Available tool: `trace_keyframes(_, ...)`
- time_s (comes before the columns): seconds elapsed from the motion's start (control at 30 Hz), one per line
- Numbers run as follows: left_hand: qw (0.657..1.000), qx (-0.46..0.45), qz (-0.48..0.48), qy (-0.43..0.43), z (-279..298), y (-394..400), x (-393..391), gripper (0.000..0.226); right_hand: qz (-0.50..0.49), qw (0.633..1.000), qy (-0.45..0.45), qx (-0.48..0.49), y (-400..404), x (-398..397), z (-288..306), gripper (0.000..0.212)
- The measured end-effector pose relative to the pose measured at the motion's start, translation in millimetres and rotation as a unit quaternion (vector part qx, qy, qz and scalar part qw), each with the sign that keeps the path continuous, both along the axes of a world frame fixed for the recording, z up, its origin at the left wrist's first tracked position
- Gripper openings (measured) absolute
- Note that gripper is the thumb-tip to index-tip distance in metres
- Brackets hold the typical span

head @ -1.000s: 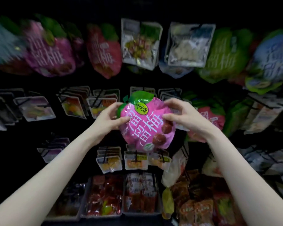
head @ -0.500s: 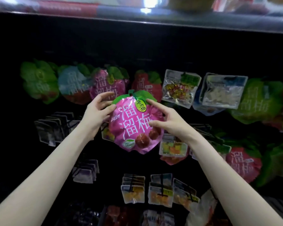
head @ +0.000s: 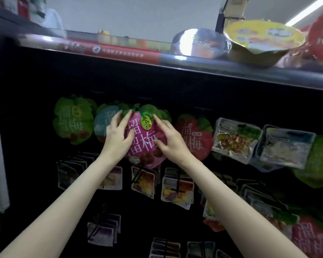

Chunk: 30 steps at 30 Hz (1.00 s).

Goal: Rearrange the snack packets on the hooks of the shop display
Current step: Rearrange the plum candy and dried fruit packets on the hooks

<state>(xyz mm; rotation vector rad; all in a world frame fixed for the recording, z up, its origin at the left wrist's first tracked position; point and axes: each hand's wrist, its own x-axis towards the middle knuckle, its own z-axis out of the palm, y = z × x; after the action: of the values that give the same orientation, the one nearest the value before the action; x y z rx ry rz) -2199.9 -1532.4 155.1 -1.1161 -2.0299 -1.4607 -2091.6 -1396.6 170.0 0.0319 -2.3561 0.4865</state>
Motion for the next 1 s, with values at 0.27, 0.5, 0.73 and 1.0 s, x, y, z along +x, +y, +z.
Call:
trace_keyframes(0.27,0.978,-0.174,0.028,0.114,9.7,37.3,-20.9,0.053,-0.041,0.998,0.003,-0.036,11.4,-30.1,1.9,0.07)
trace_keyframes(0.5,0.971,-0.136,0.034,0.192,-1.6,44.7,-26.7,0.074,-0.027,0.996,0.032,-0.076,14.0,-26.9,-11.9,0.068)
trace_keyframes(0.73,0.971,-0.148,0.048,0.18,0.4,58.8,-23.4,0.063,-0.043,0.991,0.007,-0.127,19.2,-24.1,-11.2,0.068)
trace_keyframes(1.0,0.954,-0.234,0.123,0.142,-11.3,69.8,-16.4,0.064,-0.158,0.983,0.0,-0.098,27.5,13.6,-13.7,0.054)
